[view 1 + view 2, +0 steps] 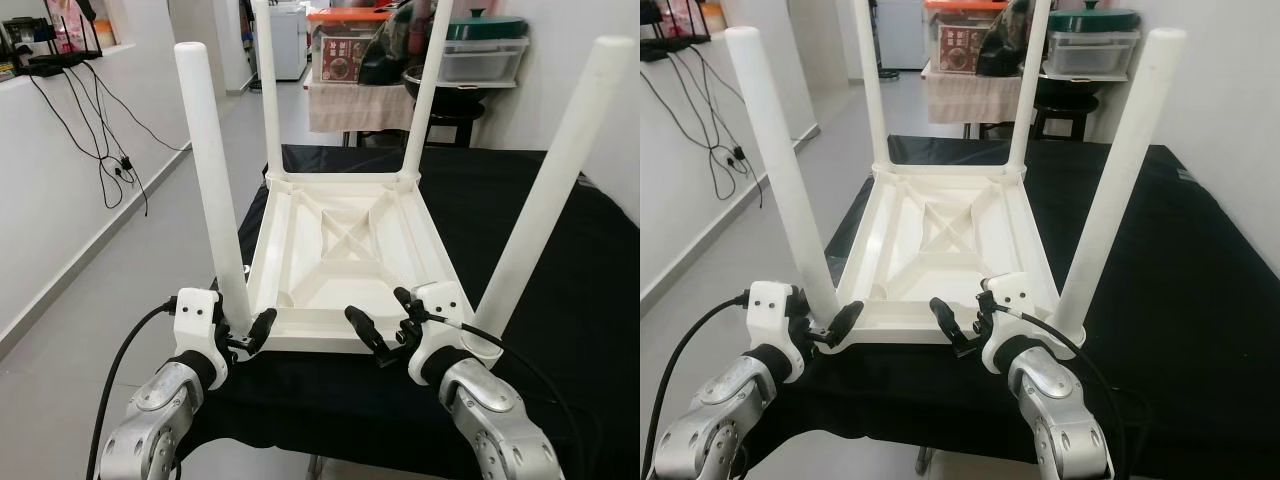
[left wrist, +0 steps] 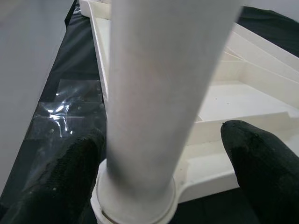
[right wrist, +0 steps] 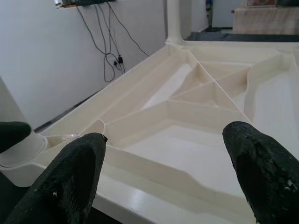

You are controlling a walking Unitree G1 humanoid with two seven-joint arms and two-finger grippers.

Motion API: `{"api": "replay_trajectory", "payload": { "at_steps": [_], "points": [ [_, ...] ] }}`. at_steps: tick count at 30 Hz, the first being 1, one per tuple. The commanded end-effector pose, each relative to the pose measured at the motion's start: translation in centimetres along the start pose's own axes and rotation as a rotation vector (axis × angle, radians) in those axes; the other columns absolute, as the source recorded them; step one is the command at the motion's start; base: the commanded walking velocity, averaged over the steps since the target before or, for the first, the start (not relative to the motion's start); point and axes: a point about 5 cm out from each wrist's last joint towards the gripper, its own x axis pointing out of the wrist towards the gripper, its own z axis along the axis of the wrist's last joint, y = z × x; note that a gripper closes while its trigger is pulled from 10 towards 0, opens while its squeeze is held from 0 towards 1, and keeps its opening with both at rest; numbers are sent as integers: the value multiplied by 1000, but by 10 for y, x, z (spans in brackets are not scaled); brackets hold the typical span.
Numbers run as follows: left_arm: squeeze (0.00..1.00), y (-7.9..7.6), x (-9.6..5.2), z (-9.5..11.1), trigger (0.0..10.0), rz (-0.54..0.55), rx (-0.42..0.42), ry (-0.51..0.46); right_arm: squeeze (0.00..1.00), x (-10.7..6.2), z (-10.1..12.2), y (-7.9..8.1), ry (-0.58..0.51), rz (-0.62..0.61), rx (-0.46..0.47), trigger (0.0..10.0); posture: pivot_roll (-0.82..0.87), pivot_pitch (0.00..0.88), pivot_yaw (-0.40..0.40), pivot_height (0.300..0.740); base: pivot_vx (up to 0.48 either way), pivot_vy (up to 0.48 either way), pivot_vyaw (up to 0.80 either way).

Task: Building children table

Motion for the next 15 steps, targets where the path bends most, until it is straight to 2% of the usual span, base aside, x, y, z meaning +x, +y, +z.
{"api": "replay_trajectory", "payload": {
  "at_steps": [1,3,4,5,10,11,12,13,15],
  "points": [
    [1000,17,1,5,10000,79,38,-22,0,-2,9,0,-31,20,6,10000,-63,0,-6,740,0,0,0],
    [1000,17,1,5,10000,79,38,-22,0,-2,9,0,-31,20,6,10000,-63,0,-6,740,0,0,0],
    [1000,22,3,5,10000,104,43,-21,0,-4,13,-6,-40,9,1,10000,-72,0,-5,740,0,0,0],
    [0,29,6,7,10000,132,56,-26,0,-17,25,-28,-73,-28,18,10000,-85,9,-3,740,0,0,0],
    [0,31,7,8,10000,137,54,-28,0,-23,29,-36,-88,-38,32,10000,-85,11,-3,740,0,0,0],
    [0,33,7,9,10000,140,62,-35,0,-42,36,-49,-91,-33,44,10000,-104,21,-5,740,0,0,0],
    [0,35,7,9,10000,141,62,-37,0,-55,40,-53,-83,-8,41,10000,-126,26,-6,740,0,0,0],
    [0,35,7,9,10000,141,62,-37,0,-55,40,-53,-83,-8,41,10000,-126,26,-6,740,0,0,0],
    [0,36,7,9,10000,145,52,-42,0,-77,51,-59,-81,27,24,10000,-148,31,-3,740,0,0,0]
  ]
}}
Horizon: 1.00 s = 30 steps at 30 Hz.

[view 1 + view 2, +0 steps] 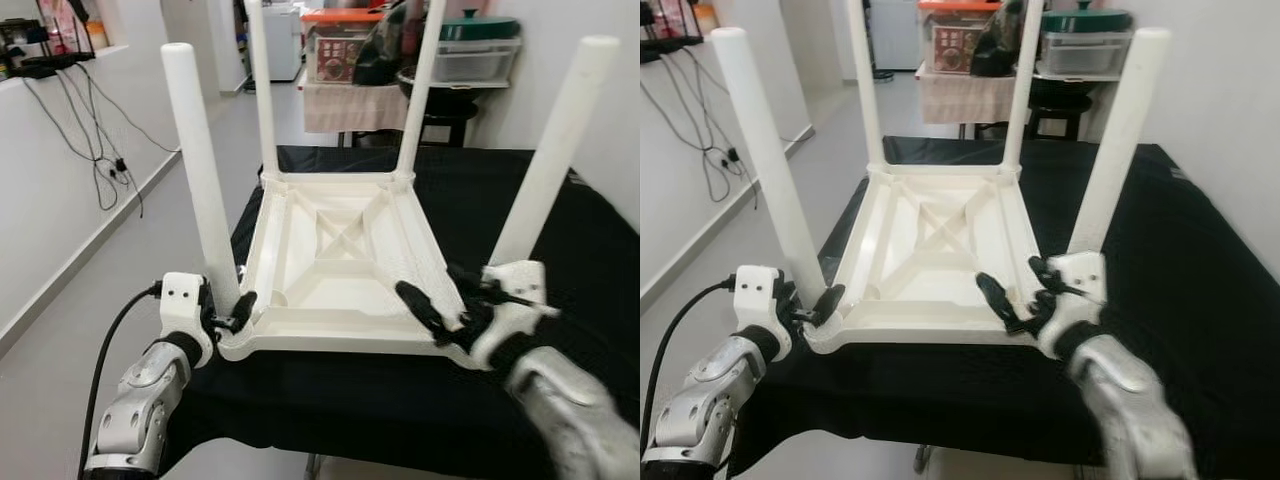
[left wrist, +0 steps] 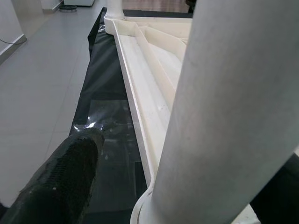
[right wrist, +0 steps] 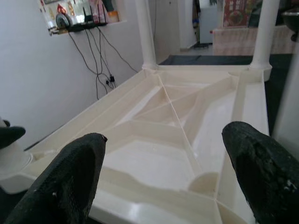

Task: Building children table

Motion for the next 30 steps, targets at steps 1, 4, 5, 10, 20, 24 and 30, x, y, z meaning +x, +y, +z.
{"api": "replay_trajectory", "payload": {
  "at_steps": [1,4,5,10,20,24,30],
  "points": [
    [0,12,-2,1,10000,47,12,-1,0,-14,13,-1,-20,44,-3,10000,-148,31,-3,740,0,0,0],
    [0,14,-1,0,10000,49,-5,-9,0,-33,37,-7,-99,59,-13,10000,-162,32,-1,740,0,0,0],
    [0,14,-1,0,10000,49,-5,-9,0,-33,37,-7,-99,59,-13,10000,-162,32,-1,740,0,0,0],
    [0,15,2,-1,10000,51,-4,-11,0,-53,98,-17,-393,99,-6,10000,-174,31,14,740,0,0,0],
    [0,16,4,-5,10000,63,7,-8,0,-17,128,-40,-361,-182,-100,10000,-148,4,2,740,0,0,0],
    [0,15,2,-8,10000,63,9,-10,0,-8,129,-24,-349,-26,-85,10000,-143,0,-3,740,0,0,0],
    [0,11,4,-11,10000,53,7,-17,0,6,131,-26,-321,-44,-81,10000,-138,0,-9,740,0,0,0]
  ]
}}
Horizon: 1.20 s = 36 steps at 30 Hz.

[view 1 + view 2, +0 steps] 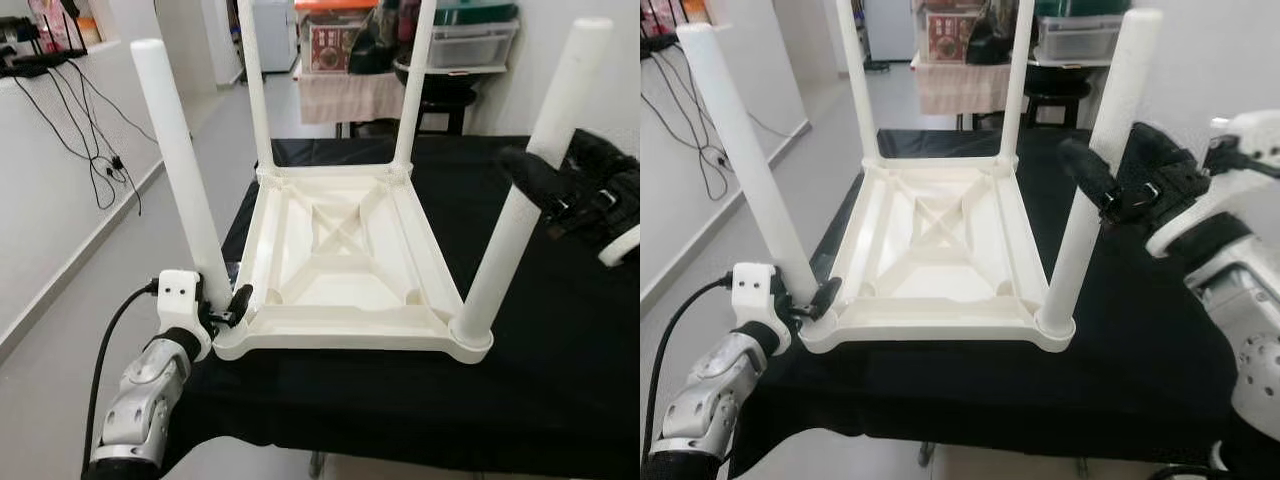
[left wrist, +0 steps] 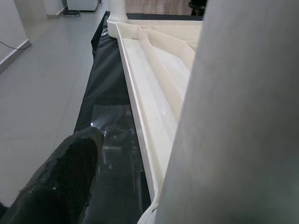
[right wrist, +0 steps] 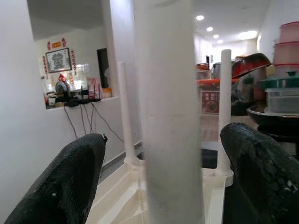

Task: Building children table

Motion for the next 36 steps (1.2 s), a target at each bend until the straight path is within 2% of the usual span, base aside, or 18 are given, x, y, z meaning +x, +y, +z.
{"api": "replay_trajectory", "payload": {
  "at_steps": [1,9,10,12,13,14,15,16,27,32,36],
  "points": [
    [0,4,-2,-8,10000,24,9,24,0,7,-6,2,31,1,2,10000,-138,0,-9,740,0,0,0],
    [0,6,0,-12,10000,41,-1,10,0,25,-12,-2,79,-81,3,10000,-131,0,-33,740,0,0,0],
    [0,6,1,-15,10000,41,-9,11,0,27,-13,0,83,-85,7,4392,-131,0,-36,740,0,0,0],
    [0,6,2,-17,10000,40,-13,11,0,28,-14,1,83,-83,11,4392,-131,0,-36,740,0,0,0],
    [0,6,4,-17,8588,38,-21,8,0,29,-13,2,76,-81,25,0,-135,0,-34,740,0,0,0],
    [0,6,6,-17,8588,36,-27,5,0,29,-13,2,70,-81,34,0,-136,0,-34,740,0,0,0],
    [0,6,8,-17,2157,34,-30,3,0,30,-13,2,73,-87,29,0,-140,0,-34,740,0,0,0],
    [0,6,12,-16,0,32,-37,-3,0,30,-14,2,74,-91,30,0,-141,0,-34,740,0,0,0],
    [0,2,26,-8,0,-8,-52,-37,0,27,-22,1,102,-152,26,0,-147,0,-16,740,0,0,0],
    [0,4,25,-8,0,-7,-45,-44,0,25,-31,-2,131,-198,16,0,-141,0,-12,740,0,0,0],
    [0,13,22,-1,0,18,-23,-75,0,22,-44,-9,191,-269,-10,0,-129,0,-13,740,0,0,0]
  ]
}}
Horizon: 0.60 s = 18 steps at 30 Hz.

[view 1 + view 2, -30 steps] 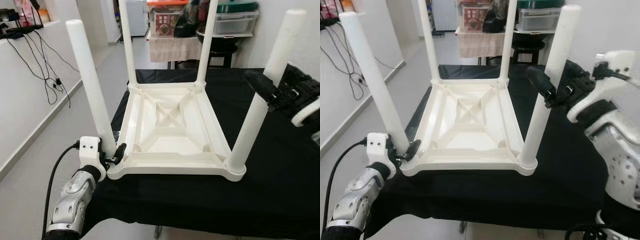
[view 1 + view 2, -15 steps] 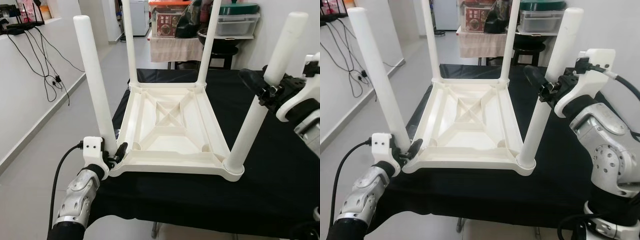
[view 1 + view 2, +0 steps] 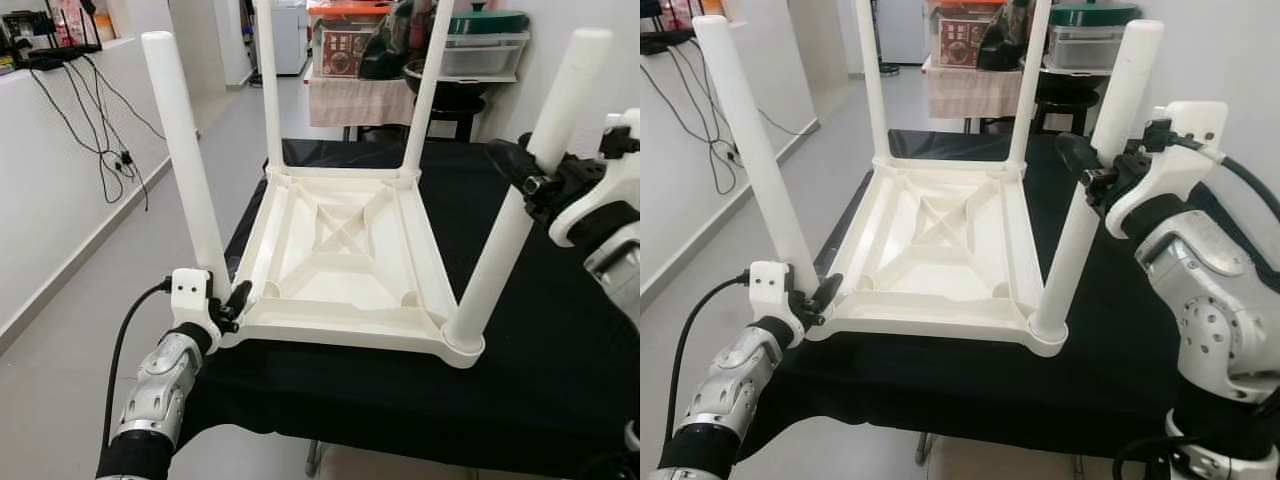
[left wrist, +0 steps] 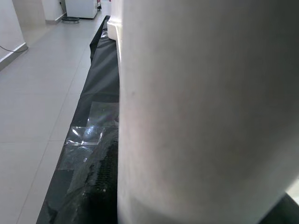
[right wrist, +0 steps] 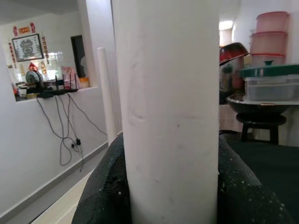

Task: Building children table

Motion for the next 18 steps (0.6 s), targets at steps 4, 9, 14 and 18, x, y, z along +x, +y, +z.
{"api": "replay_trajectory", "payload": {
  "at_steps": [4,9,14,18],
  "points": [
    [0,30,1,55,0,77,44,-176,0,-2,-43,-29,197,-255,7,0,-113,0,-9,740,0,0,0],
    [0,37,14,151,0,15,165,-394,0,-11,-88,-41,391,-512,77,0,-105,0,12,740,0,0,0],
    [0,27,22,249,0,-87,295,-585,0,-15,-129,-24,495,-593,215,0,-60,0,42,740,0,0,0],
    [0,-38,18,372,0,-324,418,-817,0,-24,-190,13,690,-611,367,0,-38,0,97,740,0,0,0]
  ]
}}
